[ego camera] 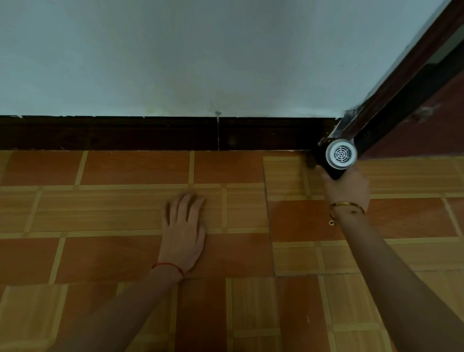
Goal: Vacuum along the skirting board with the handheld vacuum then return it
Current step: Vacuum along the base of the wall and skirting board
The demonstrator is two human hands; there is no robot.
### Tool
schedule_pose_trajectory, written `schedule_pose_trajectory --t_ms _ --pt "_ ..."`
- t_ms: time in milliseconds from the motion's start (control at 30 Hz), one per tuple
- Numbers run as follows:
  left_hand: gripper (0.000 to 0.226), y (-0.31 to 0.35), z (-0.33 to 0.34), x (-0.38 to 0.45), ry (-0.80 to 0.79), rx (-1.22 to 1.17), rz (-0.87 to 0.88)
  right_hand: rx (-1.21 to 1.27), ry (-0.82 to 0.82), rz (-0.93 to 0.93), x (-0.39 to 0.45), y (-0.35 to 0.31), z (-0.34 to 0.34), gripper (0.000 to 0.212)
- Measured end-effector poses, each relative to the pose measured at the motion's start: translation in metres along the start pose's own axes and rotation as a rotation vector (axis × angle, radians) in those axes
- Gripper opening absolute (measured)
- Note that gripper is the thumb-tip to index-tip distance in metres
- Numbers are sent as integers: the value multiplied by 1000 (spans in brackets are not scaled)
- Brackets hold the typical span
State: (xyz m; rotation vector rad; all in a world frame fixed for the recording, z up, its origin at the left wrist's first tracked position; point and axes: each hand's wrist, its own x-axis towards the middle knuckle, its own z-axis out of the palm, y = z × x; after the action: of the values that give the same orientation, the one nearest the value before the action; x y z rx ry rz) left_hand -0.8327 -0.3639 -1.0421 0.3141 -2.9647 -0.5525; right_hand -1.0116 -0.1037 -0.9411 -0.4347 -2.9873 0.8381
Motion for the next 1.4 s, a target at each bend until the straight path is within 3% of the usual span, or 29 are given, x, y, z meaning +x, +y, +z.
schedule_pose_trajectory --t_ms 133,433,700,1000,1400 --pt "50 -10 -3 -3 18 15 -6 -9 -24 -23 -5 -8 9 58" --pt "50 -35 -11 -9 28 17 -73 68 -254 -387 -35 -64 51 57" --pt "51 -53 -14 -14 41 23 -127 75 -123 -301 -41 -65 51 60" --pt "50 -61 -28 -12 64 31 -123 120 -274 -428 -68 -109 81 61" --pt "52 -106 -45 -24 117 76 -282 146 -367 -554 -85 -145 115 64"
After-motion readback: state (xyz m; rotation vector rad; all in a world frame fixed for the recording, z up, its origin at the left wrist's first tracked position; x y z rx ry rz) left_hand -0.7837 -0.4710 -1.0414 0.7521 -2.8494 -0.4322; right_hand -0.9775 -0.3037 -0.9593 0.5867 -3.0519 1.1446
